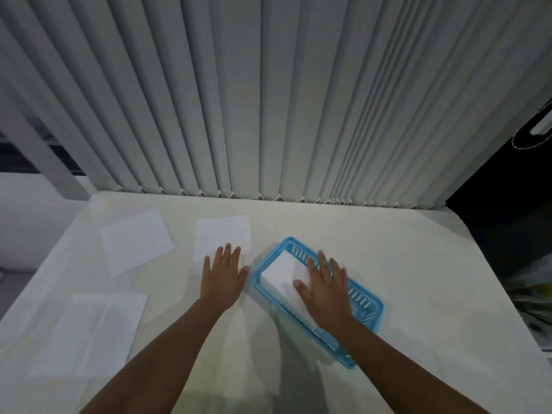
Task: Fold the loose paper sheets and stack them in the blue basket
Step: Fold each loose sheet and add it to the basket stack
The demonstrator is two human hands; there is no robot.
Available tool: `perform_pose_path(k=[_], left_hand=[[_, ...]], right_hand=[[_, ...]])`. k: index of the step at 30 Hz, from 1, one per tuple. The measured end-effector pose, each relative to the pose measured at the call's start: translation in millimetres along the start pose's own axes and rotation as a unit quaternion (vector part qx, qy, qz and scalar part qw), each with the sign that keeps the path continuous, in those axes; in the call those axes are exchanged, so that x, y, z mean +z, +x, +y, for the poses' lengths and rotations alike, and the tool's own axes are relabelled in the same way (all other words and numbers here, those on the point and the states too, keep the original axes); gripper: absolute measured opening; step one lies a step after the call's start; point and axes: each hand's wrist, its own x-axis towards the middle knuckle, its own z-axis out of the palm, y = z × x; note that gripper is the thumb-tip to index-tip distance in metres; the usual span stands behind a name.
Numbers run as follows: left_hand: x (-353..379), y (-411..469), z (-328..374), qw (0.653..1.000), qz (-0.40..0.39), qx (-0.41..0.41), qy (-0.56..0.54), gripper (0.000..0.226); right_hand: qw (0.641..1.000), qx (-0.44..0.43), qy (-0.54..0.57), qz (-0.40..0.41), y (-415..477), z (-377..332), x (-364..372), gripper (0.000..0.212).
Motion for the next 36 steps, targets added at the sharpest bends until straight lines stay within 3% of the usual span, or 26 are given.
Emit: perform_pose_path(k=[3,6,16,22,29,36], left_hand=[[-4.1,-0.5,-12.8,0.996,0.01,-0.084,-0.026,0.06],[-11.1,6.8,-28.8,0.993,0.01,-0.107,-0.039,0.058],[-36.5,88.3,-88.7,0.997,-0.02,-0.055,-0.045,0.048],[-34.6,142.4,-108.3,0.993,-0.021,-0.036,-0.111,0.046],[-30.5,163.8,-110.9,0.99,-0.043,-0.034,-0.128,0.053],[-34.2,158.5,-115.6,0.985,0.0,-0.003,-0.171,0.024]], right_hand=[[0.999,-0.03,-0.016,-0.022,28.2,-21.6,-3.4,0.067],[0.997,-0.068,-0.02,-0.04,56.4,-48.5,-4.7,0.058],[0.988,-0.099,-0.058,-0.106,171.7,-122.6,15.6,0.049],[0.983,-0.091,-0.074,-0.144,221.0,-139.4,39.4,0.048],[0.987,-0.057,-0.058,-0.136,244.0,-145.2,51.8,0.053],[0.994,-0.054,0.047,-0.083,241.6,-144.0,41.6,0.016]])
